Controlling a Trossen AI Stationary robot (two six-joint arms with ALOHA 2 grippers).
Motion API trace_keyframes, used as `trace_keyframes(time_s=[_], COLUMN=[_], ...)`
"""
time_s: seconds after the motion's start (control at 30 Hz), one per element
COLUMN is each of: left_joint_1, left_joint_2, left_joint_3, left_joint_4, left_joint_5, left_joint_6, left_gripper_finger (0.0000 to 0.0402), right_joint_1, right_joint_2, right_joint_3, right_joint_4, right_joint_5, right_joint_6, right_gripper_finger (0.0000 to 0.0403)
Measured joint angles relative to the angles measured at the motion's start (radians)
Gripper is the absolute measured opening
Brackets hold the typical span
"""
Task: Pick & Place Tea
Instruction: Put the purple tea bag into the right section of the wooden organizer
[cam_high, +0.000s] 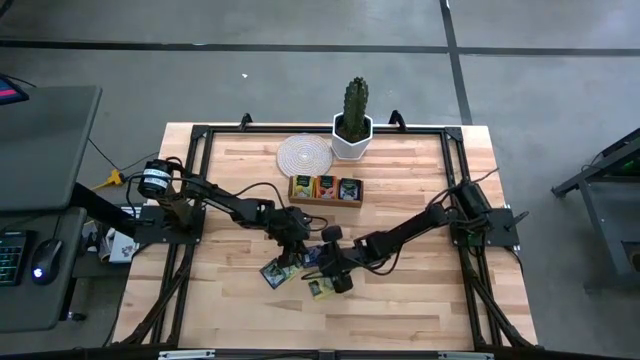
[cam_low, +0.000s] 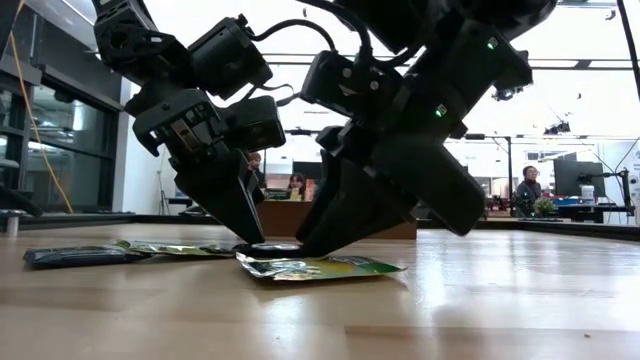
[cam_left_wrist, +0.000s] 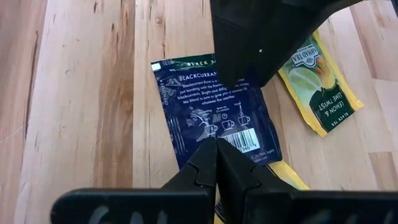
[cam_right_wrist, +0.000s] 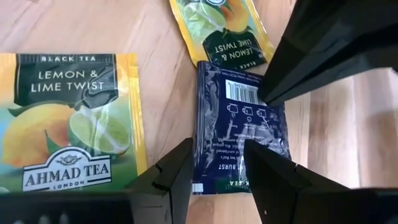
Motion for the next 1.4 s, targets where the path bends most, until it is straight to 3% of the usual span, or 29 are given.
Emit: trace_keyframes(time_s=[0.43, 0.57, 0.77, 0.97, 1.27, 1.4], left_joint_1=[0.0, 0.0, 0.0, 0.0, 0.005, 0.041], left_joint_2=[0.0, 0.0, 0.0, 0.0, -0.023, -0.077], left_joint_3=[0.0, 0.0, 0.001, 0.002, 0.0, -0.001], left_joint_4=[0.0, 0.0, -0.003, -0.014, -0.074, -0.166], left_joint_5=[0.013, 0.014, 0.012, 0.03, 0.063, 0.053], left_joint_6=[0.004, 0.004, 0.006, 0.027, 0.079, 0.112], left_gripper_finger=[0.0, 0.0, 0.0, 0.0, 0.0, 0.0], right_joint_1=[-0.036, -0.04, -0.039, -0.037, -0.045, -0.047], right_joint_2=[-0.002, -0.002, -0.002, -0.002, 0.006, 0.009], right_joint_3=[0.0, 0.001, 0.001, 0.015, 0.121, 0.177], right_joint_4=[-0.019, -0.025, -0.024, -0.038, -0.124, -0.222], right_joint_5=[-0.138, -0.158, -0.188, -0.195, -0.373, -0.381], right_joint_6=[0.12, 0.172, 0.251, 0.35, 0.517, 0.566], right_gripper_finger=[0.0124, 0.0091, 0.0009, 0.0003, 0.0001, 0.0001])
